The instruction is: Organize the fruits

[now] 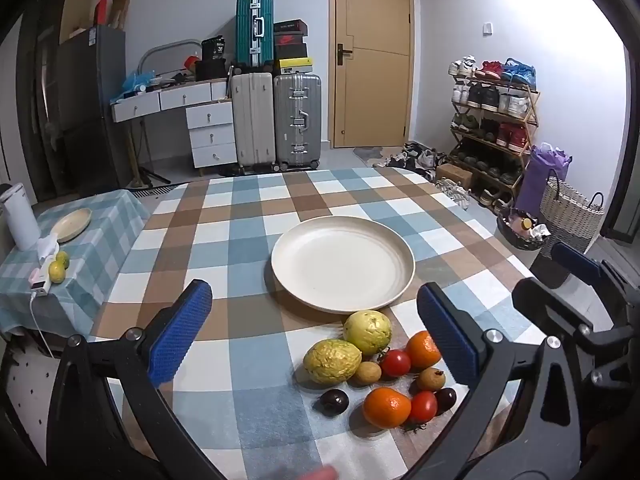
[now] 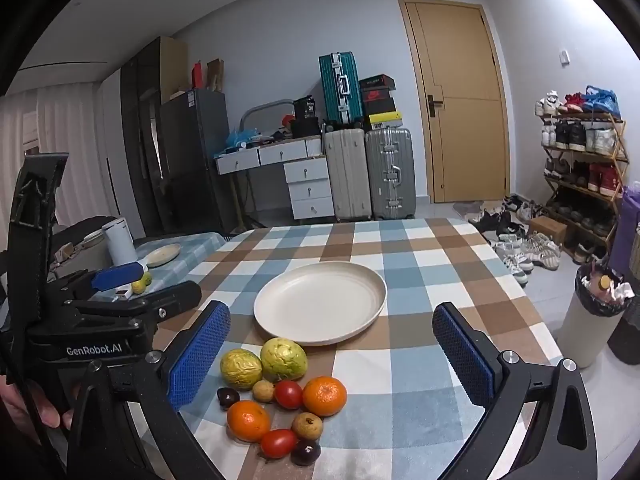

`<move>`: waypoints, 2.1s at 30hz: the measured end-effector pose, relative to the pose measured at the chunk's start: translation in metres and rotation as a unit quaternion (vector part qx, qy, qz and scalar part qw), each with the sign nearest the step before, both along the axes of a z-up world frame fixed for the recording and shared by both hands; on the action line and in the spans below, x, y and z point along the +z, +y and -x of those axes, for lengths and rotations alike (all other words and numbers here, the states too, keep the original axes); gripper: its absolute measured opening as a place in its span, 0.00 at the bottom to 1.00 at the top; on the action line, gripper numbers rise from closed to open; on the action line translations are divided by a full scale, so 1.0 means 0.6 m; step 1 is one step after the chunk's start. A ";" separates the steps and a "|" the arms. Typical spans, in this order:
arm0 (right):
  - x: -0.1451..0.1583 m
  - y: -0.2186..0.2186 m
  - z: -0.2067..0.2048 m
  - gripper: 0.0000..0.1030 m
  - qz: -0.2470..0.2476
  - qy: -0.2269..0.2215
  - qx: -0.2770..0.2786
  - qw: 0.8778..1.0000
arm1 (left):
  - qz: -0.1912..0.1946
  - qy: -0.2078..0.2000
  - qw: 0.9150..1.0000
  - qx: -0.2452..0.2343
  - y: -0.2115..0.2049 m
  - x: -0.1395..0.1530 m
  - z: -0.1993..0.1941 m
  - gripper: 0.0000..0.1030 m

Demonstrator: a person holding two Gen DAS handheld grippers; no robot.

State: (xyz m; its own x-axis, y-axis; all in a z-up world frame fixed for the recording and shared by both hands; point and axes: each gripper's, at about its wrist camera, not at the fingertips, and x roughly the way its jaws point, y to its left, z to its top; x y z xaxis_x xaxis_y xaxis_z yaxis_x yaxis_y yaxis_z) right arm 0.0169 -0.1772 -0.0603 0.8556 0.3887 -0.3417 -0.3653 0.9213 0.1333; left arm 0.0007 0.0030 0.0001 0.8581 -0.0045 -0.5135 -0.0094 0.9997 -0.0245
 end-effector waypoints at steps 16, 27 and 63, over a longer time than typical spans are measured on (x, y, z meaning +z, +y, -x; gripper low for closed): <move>0.002 0.002 -0.002 1.00 -0.004 0.003 -0.002 1.000 | 0.007 -0.007 1.000 0.005 0.008 -0.002 0.004 0.99; -0.007 0.002 0.004 1.00 -0.008 0.004 0.003 1.000 | 0.012 -0.005 1.000 0.002 0.013 -0.011 0.005 0.99; -0.010 0.006 0.004 1.00 -0.008 0.007 0.004 1.000 | 0.018 -0.005 1.000 0.004 0.017 -0.020 0.008 0.99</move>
State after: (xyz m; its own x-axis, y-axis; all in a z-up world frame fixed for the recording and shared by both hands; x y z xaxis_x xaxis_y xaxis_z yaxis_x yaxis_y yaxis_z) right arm 0.0145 -0.1733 -0.0663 0.8476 0.4009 -0.3476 -0.3702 0.9161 0.1541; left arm -0.0044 0.0132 -0.0120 0.8634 -0.0159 -0.5043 -0.0172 0.9980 -0.0608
